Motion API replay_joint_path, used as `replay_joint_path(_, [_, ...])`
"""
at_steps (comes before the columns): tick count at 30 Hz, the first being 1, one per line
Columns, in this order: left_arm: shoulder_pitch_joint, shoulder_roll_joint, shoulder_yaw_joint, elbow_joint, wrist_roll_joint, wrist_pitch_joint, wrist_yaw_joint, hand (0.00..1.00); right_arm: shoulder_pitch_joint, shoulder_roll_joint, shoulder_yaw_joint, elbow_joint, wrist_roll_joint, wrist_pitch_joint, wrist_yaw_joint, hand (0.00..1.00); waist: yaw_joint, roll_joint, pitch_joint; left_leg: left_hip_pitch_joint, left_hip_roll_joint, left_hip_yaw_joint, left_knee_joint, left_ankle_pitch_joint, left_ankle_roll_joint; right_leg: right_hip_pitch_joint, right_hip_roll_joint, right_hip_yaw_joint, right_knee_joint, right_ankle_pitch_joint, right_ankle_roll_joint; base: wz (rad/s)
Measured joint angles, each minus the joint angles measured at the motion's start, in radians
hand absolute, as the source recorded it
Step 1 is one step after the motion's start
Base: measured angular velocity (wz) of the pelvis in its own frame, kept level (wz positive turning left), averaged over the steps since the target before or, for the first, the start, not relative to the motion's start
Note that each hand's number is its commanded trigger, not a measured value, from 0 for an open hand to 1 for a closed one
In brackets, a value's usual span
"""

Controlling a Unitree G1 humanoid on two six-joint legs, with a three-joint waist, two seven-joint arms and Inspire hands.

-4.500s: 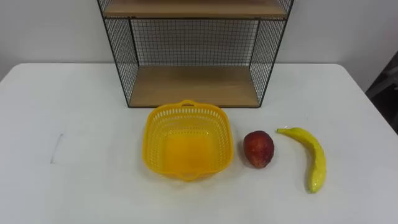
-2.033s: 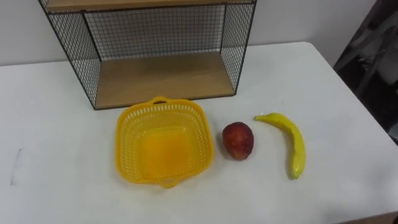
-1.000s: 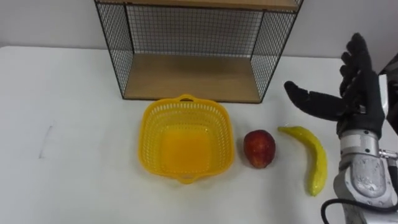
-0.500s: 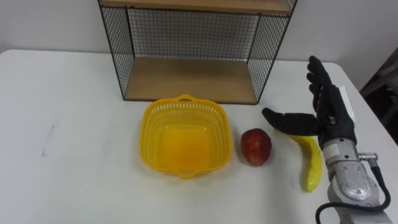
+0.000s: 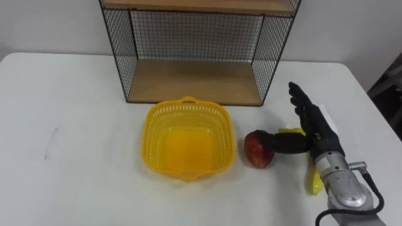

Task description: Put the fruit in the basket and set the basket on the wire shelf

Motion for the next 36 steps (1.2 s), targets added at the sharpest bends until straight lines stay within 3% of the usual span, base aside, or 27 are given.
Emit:
replay_joint_path(22, [-0.004,-0.002,-0.034,0.0,-0.002,-0.001,-0.017,0.0,0.0,0.003,0.041,-0.003,0.006,0.0,0.059,0.0,0.009,0.0,0.0009,-0.001,0.0,-0.002,0.0,0.0,0.0,-0.001,-0.001,-0.002,0.0,0.0,0.0,0.0])
replay_joint_path(36, [-0.006,-0.003,-0.07,0.023,-0.012,-0.002,-0.014,0.0,0.0,0.018,0.059,-0.01,0.106,0.0,0.059,0.0,0.028,0.007,0.0032,-0.002,0.001,-0.003,0.0,0.0,0.0,0.0,-0.001,-0.008,-0.001,0.001,-0.001,0.0])
